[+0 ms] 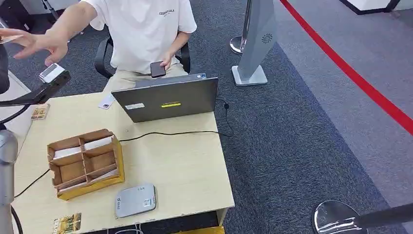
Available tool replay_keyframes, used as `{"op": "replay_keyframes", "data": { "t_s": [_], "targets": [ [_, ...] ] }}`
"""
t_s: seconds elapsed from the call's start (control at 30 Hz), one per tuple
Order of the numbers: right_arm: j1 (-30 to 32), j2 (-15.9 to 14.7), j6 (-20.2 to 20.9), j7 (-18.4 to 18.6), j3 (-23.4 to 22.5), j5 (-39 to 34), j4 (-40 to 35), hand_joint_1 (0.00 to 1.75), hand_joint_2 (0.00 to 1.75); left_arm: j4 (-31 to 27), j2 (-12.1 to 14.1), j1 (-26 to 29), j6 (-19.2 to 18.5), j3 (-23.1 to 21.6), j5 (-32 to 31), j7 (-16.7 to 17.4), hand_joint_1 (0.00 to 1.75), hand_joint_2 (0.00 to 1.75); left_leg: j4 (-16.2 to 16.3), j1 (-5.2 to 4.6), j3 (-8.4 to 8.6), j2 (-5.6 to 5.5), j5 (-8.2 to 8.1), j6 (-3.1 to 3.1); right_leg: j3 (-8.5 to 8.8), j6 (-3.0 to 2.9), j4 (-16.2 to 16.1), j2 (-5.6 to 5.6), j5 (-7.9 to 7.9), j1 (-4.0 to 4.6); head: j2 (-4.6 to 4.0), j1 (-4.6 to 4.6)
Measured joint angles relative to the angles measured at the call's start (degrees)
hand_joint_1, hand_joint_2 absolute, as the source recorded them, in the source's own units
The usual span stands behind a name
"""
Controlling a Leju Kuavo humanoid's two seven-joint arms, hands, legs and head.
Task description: Pass the card to the sensor for recognition and then transmit it.
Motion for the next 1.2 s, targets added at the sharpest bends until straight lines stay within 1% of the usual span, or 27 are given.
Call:
{"op": "replay_keyframes", "data": {
  "t_s": [0.1,0.13,0.37,0.87,0.97,1.2],
  "targets": [
    [0.0,-0.02,0.07,0.22,-0.02,-0.04,0.0,0.0,1.75,0.63,0.04,-0.02,-0.13,-0.02,0.41,0.22,1.75,1.75,0.0,0.0,-0.01,-0.01,0.0,0.0,-0.01,0.0,0.0,0.0,0.0,0.0,0.0,-0.02],
    [0.0,-0.04,0.07,0.2,-0.02,-0.07,0.0,0.0,1.75,0.78,0.04,-0.02,-0.26,-0.02,0.55,0.39,0.0,1.75,0.0,0.0,-0.02,-0.01,0.0,0.0,-0.01,0.0,0.0,0.0,0.0,0.0,0.0,-0.02],
    [0.0,-0.09,0.02,0.07,-0.02,-0.81,0.0,0.0,1.75,1.97,0.07,-0.04,-1.01,-0.02,1.84,0.57,0.0,1.75,0.0,0.0,-0.01,-0.01,0.0,0.0,0.0,0.0,0.0,-0.01,0.0,0.0,0.0,-0.02],
    [0.0,-0.13,0.15,0.09,-0.02,-0.72,0.0,0.0,1.75,2.88,0.07,-0.12,-1.11,-0.02,2.05,0.57,0.0,1.75,0.0,0.0,-0.02,-0.01,0.0,0.0,0.0,0.0,0.0,0.0,0.0,0.0,0.0,-0.02],
    [0.0,-0.13,0.13,0.09,-0.02,-0.81,0.0,0.0,1.75,2.91,0.04,-0.12,-1.77,-0.02,2.21,0.7,0.0,1.75,0.0,0.0,-0.02,-0.01,0.0,0.0,0.0,0.0,0.0,0.0,0.0,0.0,0.0,0.0],
    [0.12,-0.31,-0.04,0.13,-0.11,-1.68,0.0,0.0,1.75,4.0,3.43,0.01,-2.12,1.25,2.82,1.22,0.0,1.75,0.0,0.02,-0.04,-0.04,0.0,0.0,0.0,0.0,0.03,-0.04,-0.01,0.01,0.0,0.0]
  ]
}}
